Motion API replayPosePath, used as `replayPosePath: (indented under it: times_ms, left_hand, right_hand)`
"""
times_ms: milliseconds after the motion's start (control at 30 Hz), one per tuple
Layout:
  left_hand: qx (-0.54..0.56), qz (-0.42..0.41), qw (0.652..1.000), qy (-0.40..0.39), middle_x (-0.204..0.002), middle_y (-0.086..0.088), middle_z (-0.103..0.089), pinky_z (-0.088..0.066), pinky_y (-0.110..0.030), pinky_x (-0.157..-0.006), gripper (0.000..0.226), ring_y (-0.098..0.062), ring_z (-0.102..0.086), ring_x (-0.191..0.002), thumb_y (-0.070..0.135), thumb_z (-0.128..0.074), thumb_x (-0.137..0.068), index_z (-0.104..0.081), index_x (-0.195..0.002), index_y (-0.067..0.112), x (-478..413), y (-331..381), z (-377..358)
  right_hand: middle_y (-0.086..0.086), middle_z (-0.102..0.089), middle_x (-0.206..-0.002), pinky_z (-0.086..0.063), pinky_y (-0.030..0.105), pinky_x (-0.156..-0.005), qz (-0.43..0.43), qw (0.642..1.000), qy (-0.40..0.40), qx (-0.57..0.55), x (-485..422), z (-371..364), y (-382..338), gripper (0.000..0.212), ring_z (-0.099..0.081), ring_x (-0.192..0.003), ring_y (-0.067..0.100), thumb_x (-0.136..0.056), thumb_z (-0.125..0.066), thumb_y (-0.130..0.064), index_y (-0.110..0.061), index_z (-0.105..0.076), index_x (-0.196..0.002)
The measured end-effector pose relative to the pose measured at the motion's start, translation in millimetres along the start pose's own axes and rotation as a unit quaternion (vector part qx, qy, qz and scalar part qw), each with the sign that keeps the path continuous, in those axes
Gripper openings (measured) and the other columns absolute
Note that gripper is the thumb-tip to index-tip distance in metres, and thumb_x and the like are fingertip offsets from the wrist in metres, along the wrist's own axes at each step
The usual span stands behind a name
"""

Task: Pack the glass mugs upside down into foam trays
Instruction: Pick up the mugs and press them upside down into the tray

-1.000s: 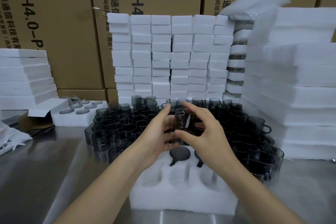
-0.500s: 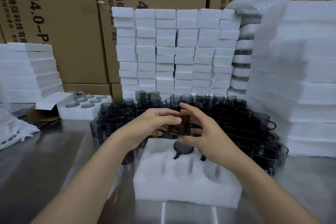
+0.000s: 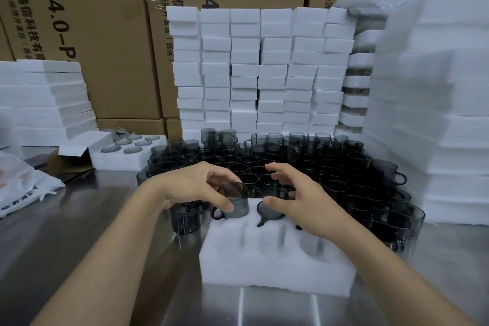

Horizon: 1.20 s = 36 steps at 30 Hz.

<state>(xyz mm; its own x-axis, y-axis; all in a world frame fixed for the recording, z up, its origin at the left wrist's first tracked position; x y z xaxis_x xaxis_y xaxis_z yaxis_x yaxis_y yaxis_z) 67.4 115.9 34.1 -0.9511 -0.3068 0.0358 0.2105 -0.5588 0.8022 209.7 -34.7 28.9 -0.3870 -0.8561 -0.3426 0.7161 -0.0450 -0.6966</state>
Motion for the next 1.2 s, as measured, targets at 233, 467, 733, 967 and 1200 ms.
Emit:
replayPosePath:
  times_ms: [233,467,733,967,1200]
  left_hand:
    - [-0.105,0.024,0.994,0.004,-0.103,0.017,-0.076,-0.051,-0.019,-0.077,0.048,0.003,-0.067,-0.083,0.052,-0.098,-0.068,-0.080,-0.111,0.048,-5,-3,-4]
    - [-0.075,0.029,0.995,0.058,-0.092,0.013,-0.073,-0.047,-0.021,-0.070,0.052,0.000,-0.063,-0.071,0.067,-0.089,-0.071,-0.073,-0.119,0.056,-2,-2,10]
    - [-0.130,-0.010,0.979,0.154,-0.075,0.012,-0.071,-0.050,-0.024,-0.069,0.008,0.001,-0.057,-0.061,0.045,-0.080,-0.094,-0.082,-0.096,0.037,-3,16,18]
    - [-0.221,-0.101,0.921,0.305,-0.073,0.012,-0.066,-0.052,-0.032,-0.069,0.023,-0.005,-0.059,-0.067,0.049,-0.062,-0.100,-0.068,-0.085,0.033,-5,50,-8]
    - [-0.286,-0.041,0.949,0.124,-0.143,0.012,-0.053,-0.041,-0.044,-0.117,0.043,-0.014,-0.046,-0.138,0.057,-0.042,-0.110,-0.052,-0.149,0.041,-42,19,-63]
  right_hand:
    - [-0.015,-0.057,-0.145,-0.041,0.035,-0.117,-0.004,1.000,-0.001,-0.005,1,-1,1,0.061,-0.049,-0.138,0.001,-0.094,-0.078,-0.036,-0.050,-0.051,-0.147]
    - [-0.015,-0.057,-0.145,-0.042,0.035,-0.117,-0.007,1.000,0.002,-0.007,1,-1,1,0.058,-0.049,-0.138,0.001,-0.095,-0.077,-0.036,-0.049,-0.052,-0.146]
    - [-0.017,-0.061,-0.139,-0.044,0.030,-0.111,0.001,1.000,0.014,-0.011,2,2,-1,0.052,-0.052,-0.134,-0.003,-0.096,-0.077,-0.034,-0.048,-0.057,-0.142]
    - [-0.018,-0.074,-0.099,-0.045,0.004,-0.079,0.008,0.975,0.223,0.015,1,68,9,0.025,-0.064,-0.094,-0.009,-0.100,-0.067,-0.012,-0.032,-0.075,-0.113]
    - [-0.012,-0.069,-0.100,-0.058,0.038,-0.080,-0.061,0.945,0.183,0.266,4,81,34,0.020,-0.062,-0.099,0.013,-0.104,-0.062,-0.022,-0.030,-0.077,-0.114]
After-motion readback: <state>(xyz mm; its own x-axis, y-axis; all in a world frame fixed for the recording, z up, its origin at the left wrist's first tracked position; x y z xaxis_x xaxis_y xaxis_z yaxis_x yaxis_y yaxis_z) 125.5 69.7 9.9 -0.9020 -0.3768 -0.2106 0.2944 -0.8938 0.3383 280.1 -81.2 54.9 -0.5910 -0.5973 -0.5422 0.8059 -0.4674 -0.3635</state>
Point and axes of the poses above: each hand's wrist, its own x-axis away from the middle knuckle, its own z-axis out of the back of the hand, y = z × x, the point moved 9 cm from there along -x, towards the middle knuckle
